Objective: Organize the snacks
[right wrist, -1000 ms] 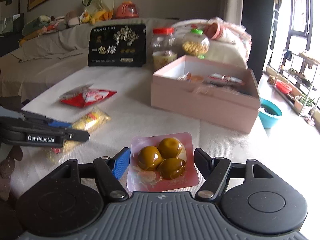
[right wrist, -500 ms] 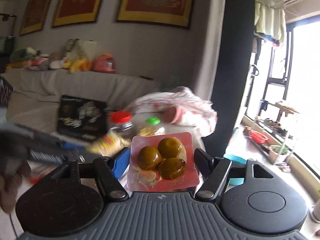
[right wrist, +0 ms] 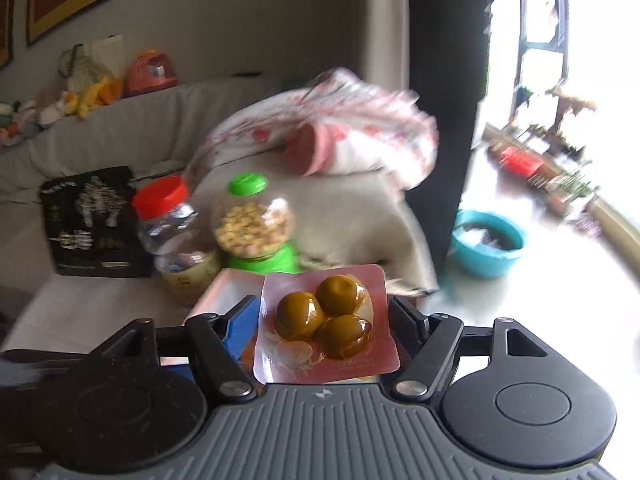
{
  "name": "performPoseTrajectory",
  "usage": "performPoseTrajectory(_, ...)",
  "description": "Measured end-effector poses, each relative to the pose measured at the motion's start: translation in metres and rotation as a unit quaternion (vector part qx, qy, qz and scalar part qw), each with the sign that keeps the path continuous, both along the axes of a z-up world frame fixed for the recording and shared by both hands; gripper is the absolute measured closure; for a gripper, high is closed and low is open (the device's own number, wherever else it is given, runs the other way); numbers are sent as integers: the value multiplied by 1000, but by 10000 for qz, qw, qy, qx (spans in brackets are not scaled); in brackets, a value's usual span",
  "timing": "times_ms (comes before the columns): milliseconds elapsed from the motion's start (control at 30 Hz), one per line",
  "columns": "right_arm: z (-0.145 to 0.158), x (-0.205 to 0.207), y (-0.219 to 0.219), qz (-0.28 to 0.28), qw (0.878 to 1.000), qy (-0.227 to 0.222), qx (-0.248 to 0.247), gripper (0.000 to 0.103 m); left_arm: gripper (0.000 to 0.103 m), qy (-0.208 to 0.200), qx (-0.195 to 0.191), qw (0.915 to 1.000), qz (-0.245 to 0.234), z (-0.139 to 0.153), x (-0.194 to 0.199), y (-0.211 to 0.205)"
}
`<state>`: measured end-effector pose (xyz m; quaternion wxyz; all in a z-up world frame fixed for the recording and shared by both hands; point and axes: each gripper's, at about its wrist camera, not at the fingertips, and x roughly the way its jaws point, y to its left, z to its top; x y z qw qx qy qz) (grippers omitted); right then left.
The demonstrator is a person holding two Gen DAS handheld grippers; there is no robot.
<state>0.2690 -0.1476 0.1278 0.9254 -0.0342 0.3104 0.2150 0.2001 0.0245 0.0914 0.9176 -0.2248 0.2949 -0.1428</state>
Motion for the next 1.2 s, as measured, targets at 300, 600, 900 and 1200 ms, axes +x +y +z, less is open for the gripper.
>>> performPoseTrajectory(300,3,-10,26,-13,9998,137,117,23,68,366,147,9821,1841,-7,-112,144)
performPoseTrajectory(600,-13,-73,121,1268,9915,298,-72,23,68,716,1,9551,2876,-46,-168,206)
performPoseTrajectory(900,-75,-114,217,2757,9565,659,-691,23,68,726,-352,9593,2707,-52,-180,212)
performPoseTrajectory(1200,-97,-120,215,2855,9513,1074,-441,22,68,987,-217,9634,2484,-65,-150,210)
